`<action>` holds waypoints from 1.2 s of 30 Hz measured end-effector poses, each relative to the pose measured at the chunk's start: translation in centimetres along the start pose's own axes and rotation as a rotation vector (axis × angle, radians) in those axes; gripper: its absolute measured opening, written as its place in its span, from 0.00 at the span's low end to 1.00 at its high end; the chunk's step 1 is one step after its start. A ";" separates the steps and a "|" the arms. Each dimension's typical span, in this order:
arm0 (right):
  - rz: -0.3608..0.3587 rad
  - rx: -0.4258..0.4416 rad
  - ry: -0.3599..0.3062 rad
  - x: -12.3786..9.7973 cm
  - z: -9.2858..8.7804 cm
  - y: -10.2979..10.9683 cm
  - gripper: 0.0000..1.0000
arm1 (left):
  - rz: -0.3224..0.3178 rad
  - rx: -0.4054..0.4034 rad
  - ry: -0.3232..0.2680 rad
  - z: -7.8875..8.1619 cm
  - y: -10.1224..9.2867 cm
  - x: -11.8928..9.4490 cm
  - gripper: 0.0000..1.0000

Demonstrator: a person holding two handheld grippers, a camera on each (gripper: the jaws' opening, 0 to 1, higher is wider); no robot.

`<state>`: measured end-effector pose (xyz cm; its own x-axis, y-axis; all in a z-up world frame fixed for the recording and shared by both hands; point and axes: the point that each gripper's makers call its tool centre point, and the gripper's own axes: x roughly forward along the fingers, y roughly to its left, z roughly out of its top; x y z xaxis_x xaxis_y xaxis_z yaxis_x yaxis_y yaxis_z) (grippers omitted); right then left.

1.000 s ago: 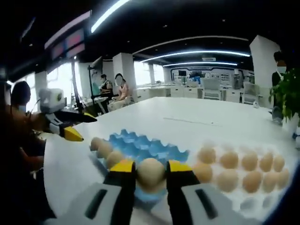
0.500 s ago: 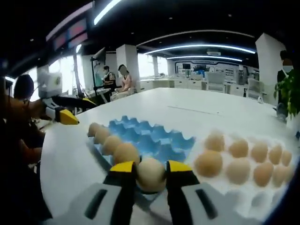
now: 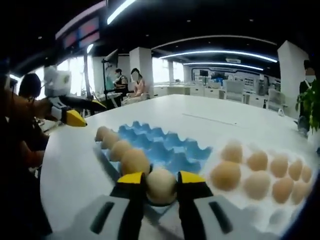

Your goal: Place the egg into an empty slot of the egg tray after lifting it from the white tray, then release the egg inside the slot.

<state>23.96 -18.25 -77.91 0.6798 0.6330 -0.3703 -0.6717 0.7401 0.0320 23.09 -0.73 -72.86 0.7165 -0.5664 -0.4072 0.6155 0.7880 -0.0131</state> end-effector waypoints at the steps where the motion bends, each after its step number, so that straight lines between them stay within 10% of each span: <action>1: 0.000 0.003 0.000 0.0 0.0 0.0 0.26 | -0.001 0.000 0.000 0.0 0.0 0.0 0.74; 23: 0.011 0.029 0.009 -0.4 0.4 -0.1 0.26 | -0.003 0.013 -0.001 0.1 0.0 0.1 0.73; 30: -0.190 -0.113 -0.102 -1.8 4.7 -4.8 0.26 | -0.003 0.006 0.004 -0.1 0.0 0.1 0.73; 36: -0.283 0.084 -0.028 -2.0 2.2 -8.6 0.26 | -0.006 0.006 -0.001 0.0 -0.1 0.1 0.73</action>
<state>29.04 -25.40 -75.37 0.8453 0.4037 -0.3499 -0.4282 0.9036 0.0080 23.15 -0.85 -72.87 0.7130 -0.5714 -0.4064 0.6220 0.7830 -0.0097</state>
